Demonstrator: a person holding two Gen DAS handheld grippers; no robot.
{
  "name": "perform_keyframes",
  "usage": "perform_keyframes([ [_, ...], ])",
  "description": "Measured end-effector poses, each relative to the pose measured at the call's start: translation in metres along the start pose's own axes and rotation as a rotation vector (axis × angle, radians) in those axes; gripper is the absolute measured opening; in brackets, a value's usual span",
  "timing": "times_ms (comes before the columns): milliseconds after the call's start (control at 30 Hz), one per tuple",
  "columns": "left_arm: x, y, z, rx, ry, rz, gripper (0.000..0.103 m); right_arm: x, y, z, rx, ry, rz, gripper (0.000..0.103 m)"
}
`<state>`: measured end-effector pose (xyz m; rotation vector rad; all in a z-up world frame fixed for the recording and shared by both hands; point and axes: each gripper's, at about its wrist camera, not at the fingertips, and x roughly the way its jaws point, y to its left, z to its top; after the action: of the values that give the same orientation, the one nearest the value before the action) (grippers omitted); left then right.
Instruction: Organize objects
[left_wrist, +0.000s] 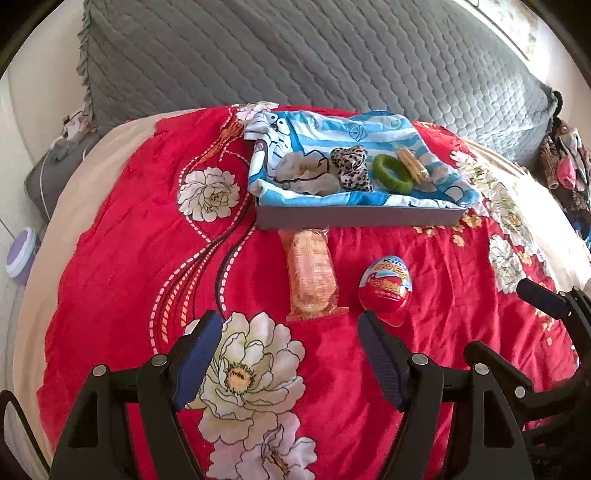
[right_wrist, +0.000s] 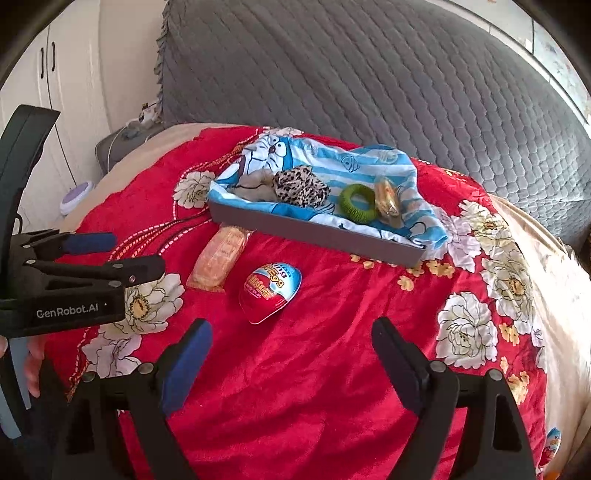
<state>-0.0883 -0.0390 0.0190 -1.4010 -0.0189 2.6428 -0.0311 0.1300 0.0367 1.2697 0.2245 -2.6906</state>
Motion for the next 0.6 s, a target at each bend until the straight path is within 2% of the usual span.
perform_keyframes([
  [600,0.040,0.001,0.010,-0.017,0.024,-0.017,0.077,0.045,0.006,0.007,-0.007,0.044,-0.002,0.088],
])
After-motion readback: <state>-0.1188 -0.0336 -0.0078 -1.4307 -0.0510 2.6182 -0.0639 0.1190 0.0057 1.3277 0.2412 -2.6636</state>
